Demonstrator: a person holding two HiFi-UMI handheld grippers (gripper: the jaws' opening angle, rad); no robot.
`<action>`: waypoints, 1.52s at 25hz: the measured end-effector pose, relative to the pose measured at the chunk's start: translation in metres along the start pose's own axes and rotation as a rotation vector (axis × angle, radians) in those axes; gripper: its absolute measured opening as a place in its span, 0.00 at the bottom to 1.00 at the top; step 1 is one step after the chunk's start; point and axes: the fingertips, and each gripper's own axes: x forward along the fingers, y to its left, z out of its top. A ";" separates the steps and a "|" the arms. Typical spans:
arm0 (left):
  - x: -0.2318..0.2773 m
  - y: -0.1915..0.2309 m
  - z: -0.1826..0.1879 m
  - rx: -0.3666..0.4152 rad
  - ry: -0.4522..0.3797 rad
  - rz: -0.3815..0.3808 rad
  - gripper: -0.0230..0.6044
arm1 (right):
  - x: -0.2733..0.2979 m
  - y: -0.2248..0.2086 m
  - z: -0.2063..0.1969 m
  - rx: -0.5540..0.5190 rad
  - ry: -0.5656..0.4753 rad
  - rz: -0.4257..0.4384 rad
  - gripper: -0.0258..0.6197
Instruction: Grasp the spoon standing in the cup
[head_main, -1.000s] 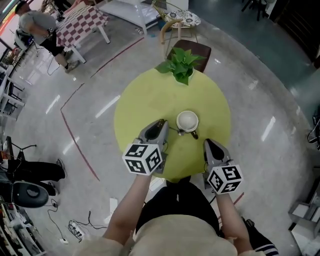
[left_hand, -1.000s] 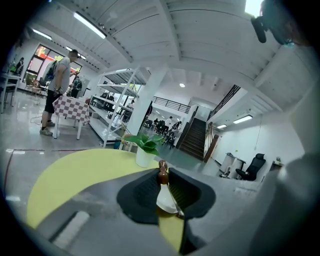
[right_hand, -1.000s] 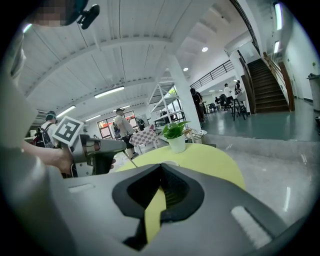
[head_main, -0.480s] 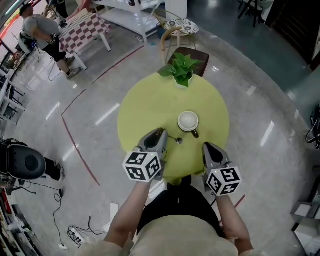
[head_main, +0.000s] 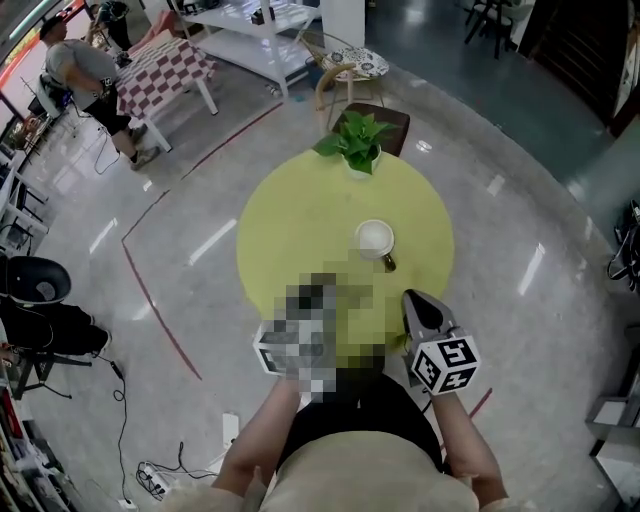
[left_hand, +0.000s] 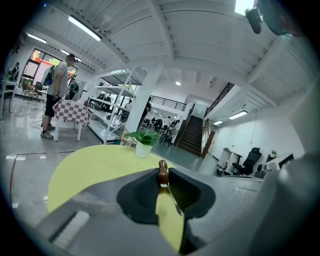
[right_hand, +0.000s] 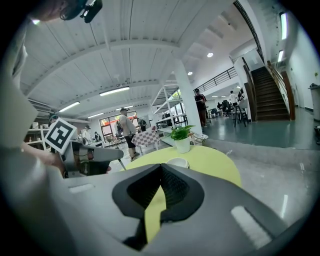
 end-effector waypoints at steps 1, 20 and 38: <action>-0.002 -0.001 -0.002 0.005 0.002 -0.001 0.12 | -0.001 0.002 -0.001 -0.002 0.001 0.001 0.04; -0.025 -0.017 -0.030 0.054 0.029 -0.034 0.12 | -0.024 0.028 -0.013 -0.033 -0.021 0.002 0.04; -0.025 -0.023 -0.033 0.037 0.024 -0.021 0.12 | -0.032 0.022 -0.019 -0.026 -0.016 0.017 0.04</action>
